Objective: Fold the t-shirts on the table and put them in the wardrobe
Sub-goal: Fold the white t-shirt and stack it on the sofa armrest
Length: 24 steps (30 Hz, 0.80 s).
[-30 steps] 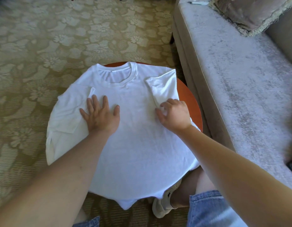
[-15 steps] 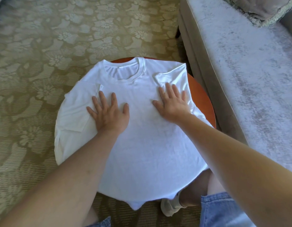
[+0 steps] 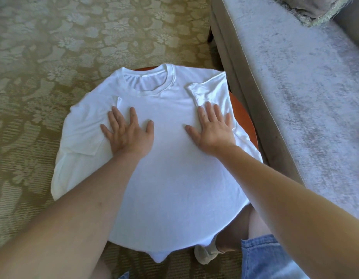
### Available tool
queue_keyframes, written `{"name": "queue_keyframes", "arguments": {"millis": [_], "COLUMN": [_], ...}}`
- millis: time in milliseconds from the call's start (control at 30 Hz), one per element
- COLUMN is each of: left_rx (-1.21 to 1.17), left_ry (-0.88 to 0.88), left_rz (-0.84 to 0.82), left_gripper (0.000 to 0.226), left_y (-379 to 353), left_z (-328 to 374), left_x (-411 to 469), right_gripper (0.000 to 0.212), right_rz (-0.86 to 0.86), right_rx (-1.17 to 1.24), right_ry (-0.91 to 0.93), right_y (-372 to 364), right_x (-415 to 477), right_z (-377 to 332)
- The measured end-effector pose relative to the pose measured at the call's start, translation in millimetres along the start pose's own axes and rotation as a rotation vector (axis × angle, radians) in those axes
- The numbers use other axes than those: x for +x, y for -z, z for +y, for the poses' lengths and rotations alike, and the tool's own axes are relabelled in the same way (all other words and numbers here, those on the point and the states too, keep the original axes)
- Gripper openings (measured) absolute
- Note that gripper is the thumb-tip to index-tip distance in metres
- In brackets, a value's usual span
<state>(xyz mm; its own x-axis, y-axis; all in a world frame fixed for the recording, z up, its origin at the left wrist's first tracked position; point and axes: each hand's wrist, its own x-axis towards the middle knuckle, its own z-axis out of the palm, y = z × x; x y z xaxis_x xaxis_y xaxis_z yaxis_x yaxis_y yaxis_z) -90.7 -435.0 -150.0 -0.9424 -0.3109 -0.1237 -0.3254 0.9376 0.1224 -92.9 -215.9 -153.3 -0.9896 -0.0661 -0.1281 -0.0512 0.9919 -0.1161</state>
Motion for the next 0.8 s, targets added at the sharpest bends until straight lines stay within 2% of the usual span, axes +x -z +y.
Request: {"name": "queue_keyframes", "arguments": {"millis": [400,500,567,633,700,800], "left_rx": [-0.031,-0.051,-0.090,-0.130,-0.143,-0.166], "left_ry": [-0.021,-0.029,-0.063,-0.102,-0.120,-0.088], "left_rz": [0.025,0.009,-0.009,-0.002,0.025,0.046], "left_gripper": [0.072,0.073,0.075,0.074,0.071,0.070], "left_y": [-1.4,1.0,6.9,16.5,29.7,49.4], "left_z": [22.8,23.3,18.4,10.7,-1.3,-21.0], "left_x": [30.4,34.3,26.3,11.9,-5.6,-34.2], "right_gripper": [0.084,0.085,0.088,0.089,0.084,0.076], "right_rz": [0.004,-0.044,-0.062,-0.007,0.056,0.034], "right_rx": [-0.004,-0.003,-0.008,-0.005,0.012,-0.010], "right_ry": [-0.035,-0.040,-0.043,-0.038,-0.020,0.029], "right_y": [4.0,9.2,15.8,23.6,31.1,38.2], "right_x": [33.1,36.7,30.5,16.5,-5.7,-48.4], "right_z": [10.8,10.2,10.8,12.0,8.8,5.0]}}
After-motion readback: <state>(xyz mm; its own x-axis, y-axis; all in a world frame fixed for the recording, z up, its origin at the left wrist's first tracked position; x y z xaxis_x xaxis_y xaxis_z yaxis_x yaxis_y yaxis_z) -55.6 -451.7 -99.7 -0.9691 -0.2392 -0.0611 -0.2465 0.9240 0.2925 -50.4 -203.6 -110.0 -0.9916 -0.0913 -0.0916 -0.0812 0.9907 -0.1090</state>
